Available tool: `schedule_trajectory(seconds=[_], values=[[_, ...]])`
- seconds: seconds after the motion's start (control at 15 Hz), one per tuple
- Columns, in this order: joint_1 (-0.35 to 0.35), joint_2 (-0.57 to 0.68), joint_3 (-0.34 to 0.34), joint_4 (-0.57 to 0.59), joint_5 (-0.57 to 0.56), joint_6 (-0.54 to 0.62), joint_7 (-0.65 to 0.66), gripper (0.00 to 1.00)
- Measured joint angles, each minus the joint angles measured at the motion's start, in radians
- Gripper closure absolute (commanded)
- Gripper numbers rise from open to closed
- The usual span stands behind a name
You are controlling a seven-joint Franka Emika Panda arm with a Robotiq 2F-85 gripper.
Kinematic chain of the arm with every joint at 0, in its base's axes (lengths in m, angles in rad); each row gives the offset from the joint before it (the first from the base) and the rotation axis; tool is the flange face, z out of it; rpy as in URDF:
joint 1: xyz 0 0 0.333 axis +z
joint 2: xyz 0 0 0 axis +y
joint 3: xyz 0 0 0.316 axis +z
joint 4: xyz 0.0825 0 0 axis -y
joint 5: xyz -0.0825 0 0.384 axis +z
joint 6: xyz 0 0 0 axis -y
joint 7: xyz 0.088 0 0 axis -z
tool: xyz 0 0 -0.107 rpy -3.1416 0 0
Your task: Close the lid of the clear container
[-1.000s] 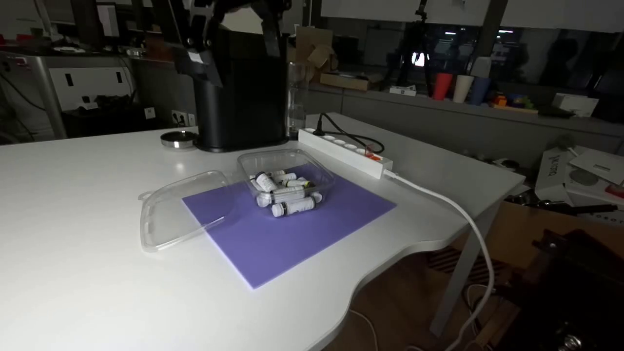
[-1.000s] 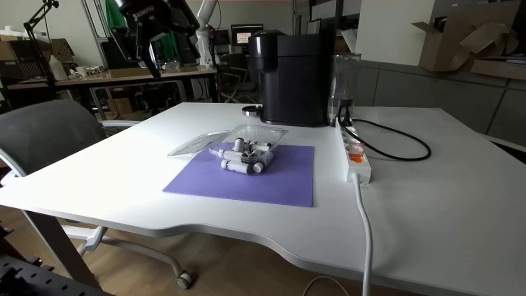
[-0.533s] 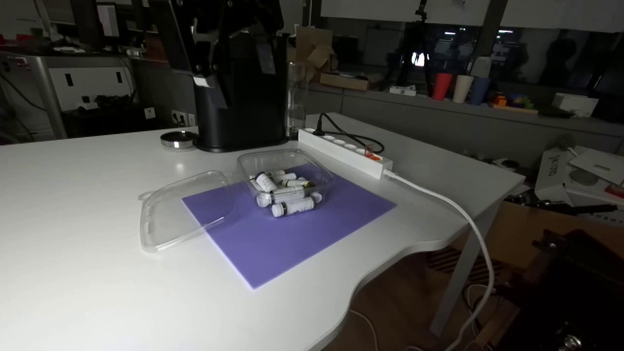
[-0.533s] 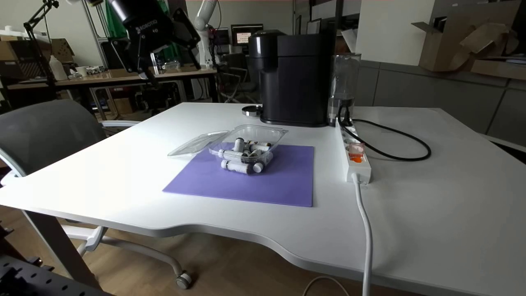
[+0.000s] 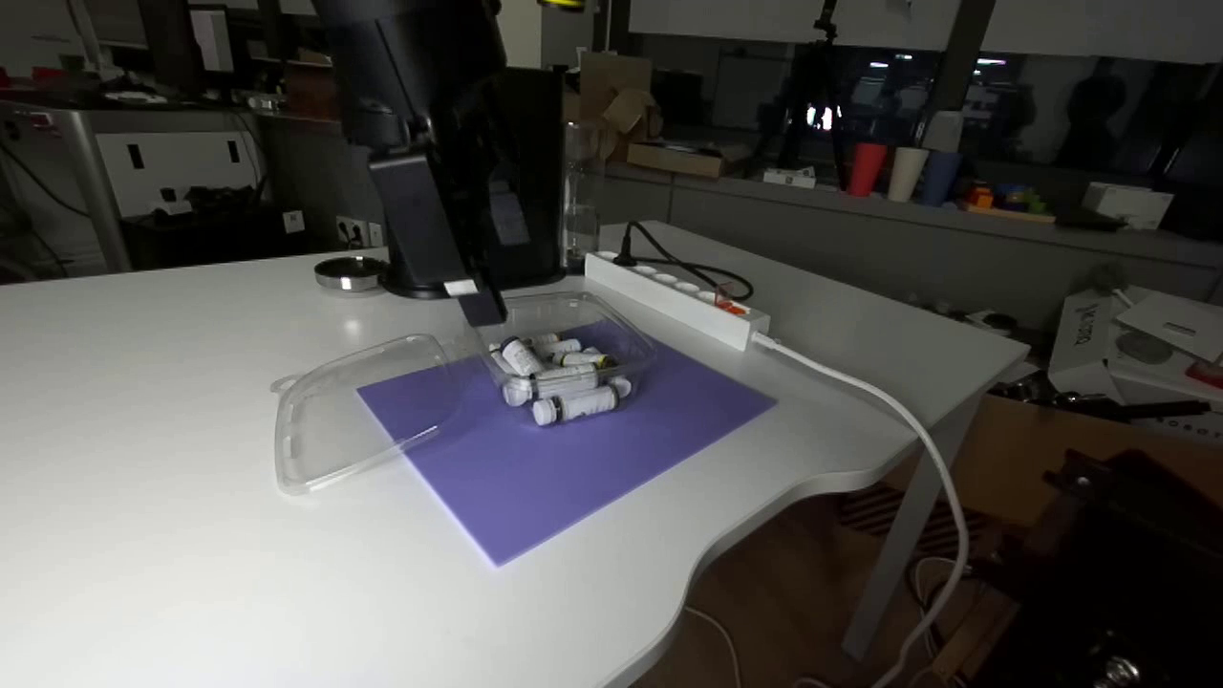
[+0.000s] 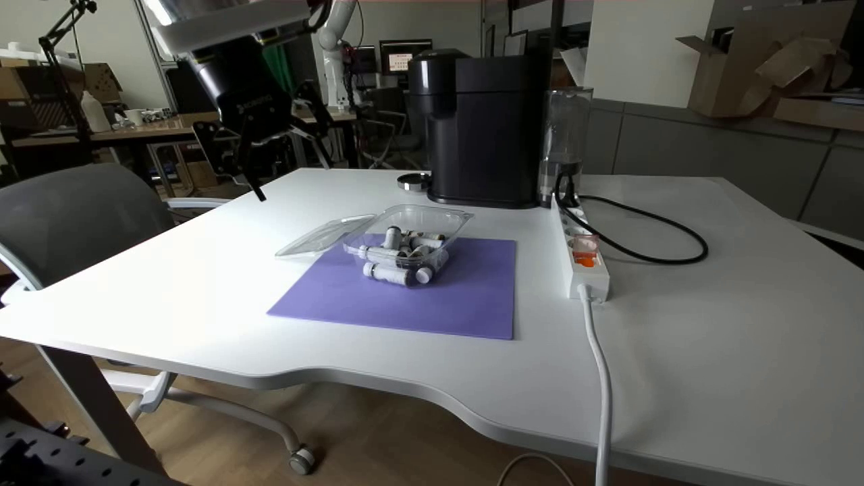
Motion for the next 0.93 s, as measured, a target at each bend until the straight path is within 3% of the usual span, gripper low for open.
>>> schedule_trajectory(seconds=[0.27, 0.6, 0.93], values=[[0.005, 0.029, -0.008, 0.008, -0.038, 0.006, -0.014, 0.00], [0.036, 0.057, -0.025, 0.009, -0.379, 0.034, 0.123, 0.00], [0.060, 0.138, -0.028, 0.014, -0.621, 0.078, 0.301, 0.00]])
